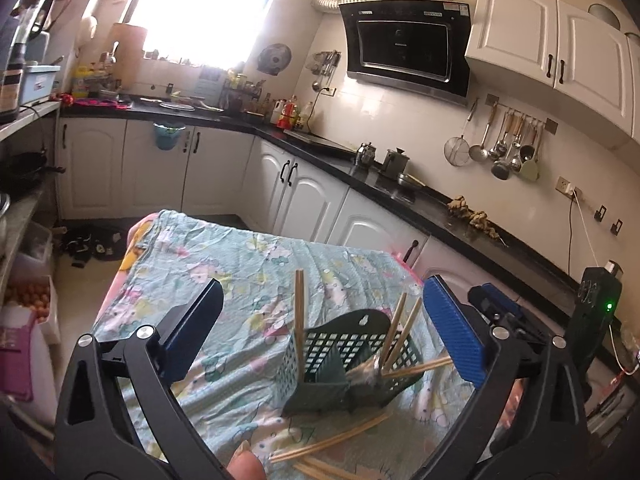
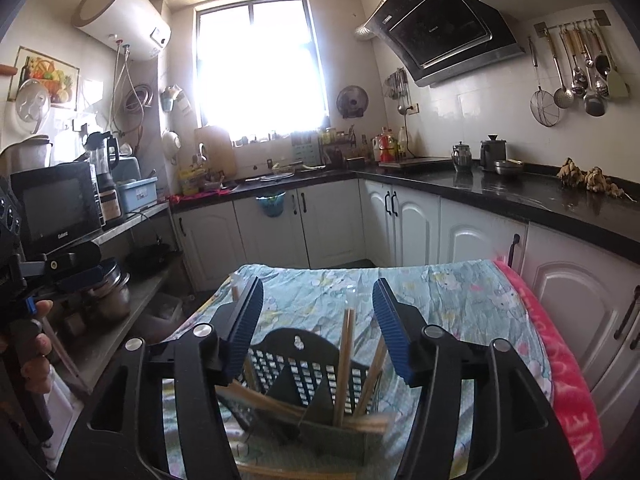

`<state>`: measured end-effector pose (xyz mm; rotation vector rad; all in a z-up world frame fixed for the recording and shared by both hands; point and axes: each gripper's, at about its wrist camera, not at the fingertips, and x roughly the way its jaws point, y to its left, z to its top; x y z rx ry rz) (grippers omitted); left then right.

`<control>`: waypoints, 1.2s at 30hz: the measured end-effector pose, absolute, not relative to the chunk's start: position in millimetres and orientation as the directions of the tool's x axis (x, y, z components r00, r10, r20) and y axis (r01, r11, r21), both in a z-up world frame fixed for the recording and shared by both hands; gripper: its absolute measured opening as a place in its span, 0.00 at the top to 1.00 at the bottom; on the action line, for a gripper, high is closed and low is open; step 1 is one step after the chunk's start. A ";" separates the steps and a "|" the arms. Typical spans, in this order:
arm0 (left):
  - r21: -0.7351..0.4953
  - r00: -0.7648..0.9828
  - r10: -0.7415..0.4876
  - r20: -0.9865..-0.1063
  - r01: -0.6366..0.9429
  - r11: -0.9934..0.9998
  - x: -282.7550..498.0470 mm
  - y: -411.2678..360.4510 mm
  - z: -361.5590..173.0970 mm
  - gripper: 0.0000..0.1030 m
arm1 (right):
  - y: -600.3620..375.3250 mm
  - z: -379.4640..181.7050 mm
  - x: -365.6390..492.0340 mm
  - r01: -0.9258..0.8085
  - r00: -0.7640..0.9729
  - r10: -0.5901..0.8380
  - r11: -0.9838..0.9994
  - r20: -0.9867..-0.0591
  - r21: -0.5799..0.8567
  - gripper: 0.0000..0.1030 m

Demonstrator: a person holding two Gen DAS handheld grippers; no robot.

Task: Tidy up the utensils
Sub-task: 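Withdraw both open tools from the caddy toward the loose chopsticks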

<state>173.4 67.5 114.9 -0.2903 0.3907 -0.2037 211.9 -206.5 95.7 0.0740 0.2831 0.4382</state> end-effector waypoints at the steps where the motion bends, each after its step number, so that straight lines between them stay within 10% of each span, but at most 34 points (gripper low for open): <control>1: -0.314 0.905 -0.245 -0.347 0.134 0.940 171.0 68.0 114.3 0.11 | -206.7 95.4 208.1 -0.410 0.867 0.428 0.904 -0.256 0.125 0.42; 36: -0.302 0.890 -0.174 -0.421 0.044 0.952 103.5 78.0 70.6 0.10 | -195.2 63.9 125.6 -0.491 0.802 0.461 0.871 -0.380 0.019 0.26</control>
